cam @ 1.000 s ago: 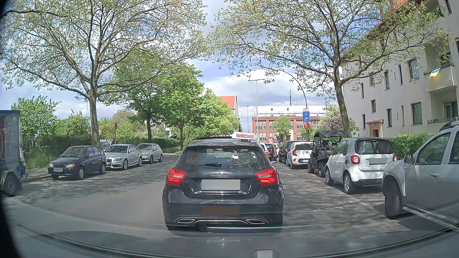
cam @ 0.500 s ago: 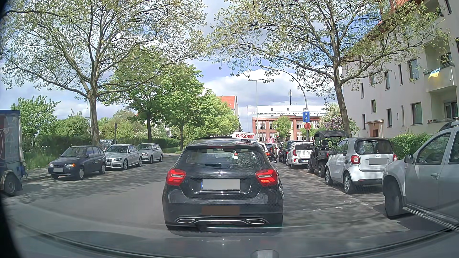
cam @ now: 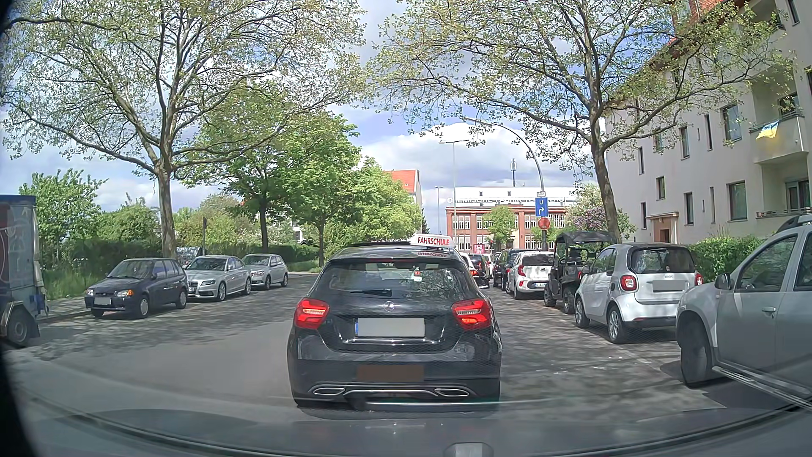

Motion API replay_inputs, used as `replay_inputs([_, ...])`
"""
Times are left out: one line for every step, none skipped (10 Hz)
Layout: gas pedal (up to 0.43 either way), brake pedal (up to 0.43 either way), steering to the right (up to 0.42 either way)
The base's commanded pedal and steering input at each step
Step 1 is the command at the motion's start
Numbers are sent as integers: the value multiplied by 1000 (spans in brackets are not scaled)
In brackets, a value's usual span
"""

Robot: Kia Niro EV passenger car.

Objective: Follow the waypoints while adhering to traffic rules and regulations

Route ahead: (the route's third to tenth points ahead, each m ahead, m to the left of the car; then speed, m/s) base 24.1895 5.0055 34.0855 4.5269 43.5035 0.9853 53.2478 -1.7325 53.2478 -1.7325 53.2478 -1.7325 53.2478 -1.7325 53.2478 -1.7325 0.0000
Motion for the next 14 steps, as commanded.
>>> replay_inputs([0,463,2])
replay_inputs([0,457,2])
replay_inputs([0,457,3])
replay_inputs([0,457,2])
replay_inputs([0,463,3])
replay_inputs([0,457,2])
replay_inputs([0,463,2])
replay_inputs([0,457,2])
replay_inputs([0,457,2])
replay_inputs([0,463,3])
replay_inputs([0,463,2])
replay_inputs([0,457,3])
replay_inputs([0,463,2])
replay_inputs([0,463,3])
